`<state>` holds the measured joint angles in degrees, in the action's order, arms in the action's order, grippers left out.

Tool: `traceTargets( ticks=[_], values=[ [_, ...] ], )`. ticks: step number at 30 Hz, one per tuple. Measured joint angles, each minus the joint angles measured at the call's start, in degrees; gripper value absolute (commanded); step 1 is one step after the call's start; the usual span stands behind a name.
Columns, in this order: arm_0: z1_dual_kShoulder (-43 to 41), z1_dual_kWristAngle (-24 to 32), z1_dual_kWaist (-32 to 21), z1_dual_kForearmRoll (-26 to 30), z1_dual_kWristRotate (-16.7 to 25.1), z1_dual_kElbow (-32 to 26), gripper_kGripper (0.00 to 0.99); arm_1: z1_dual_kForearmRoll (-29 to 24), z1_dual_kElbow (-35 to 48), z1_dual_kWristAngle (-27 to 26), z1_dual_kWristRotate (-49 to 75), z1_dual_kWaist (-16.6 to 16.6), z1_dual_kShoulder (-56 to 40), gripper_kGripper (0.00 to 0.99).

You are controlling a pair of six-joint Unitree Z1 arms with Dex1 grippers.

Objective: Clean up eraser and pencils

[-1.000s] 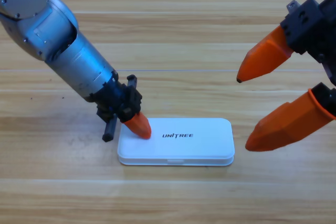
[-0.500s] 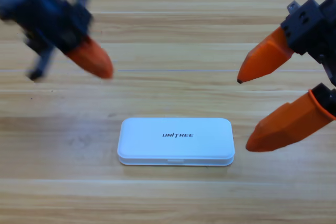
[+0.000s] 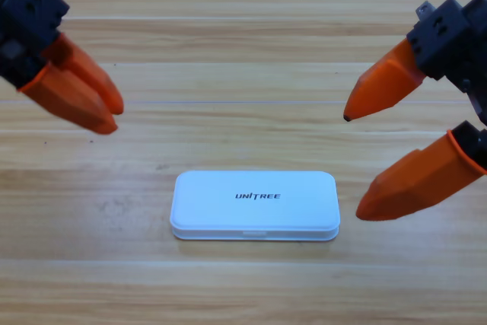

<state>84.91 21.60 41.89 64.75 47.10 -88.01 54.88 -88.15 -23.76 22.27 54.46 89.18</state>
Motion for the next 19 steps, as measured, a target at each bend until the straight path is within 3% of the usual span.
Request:
traceTargets(
  ticks=[10, 19],
  values=[
    [0.1, 0.0, 0.2, 0.0, -0.4, 0.0, 0.990, -0.1, 0.0, 0.0, 0.0, 0.0, 0.0, 0.990],
    [0.3, -1.1, 0.2, -0.5, -4.8, 0.0, 0.990, -0.1, 0.0, 0.0, -0.1, 0.0, 0.0, 0.990]
  ],
)
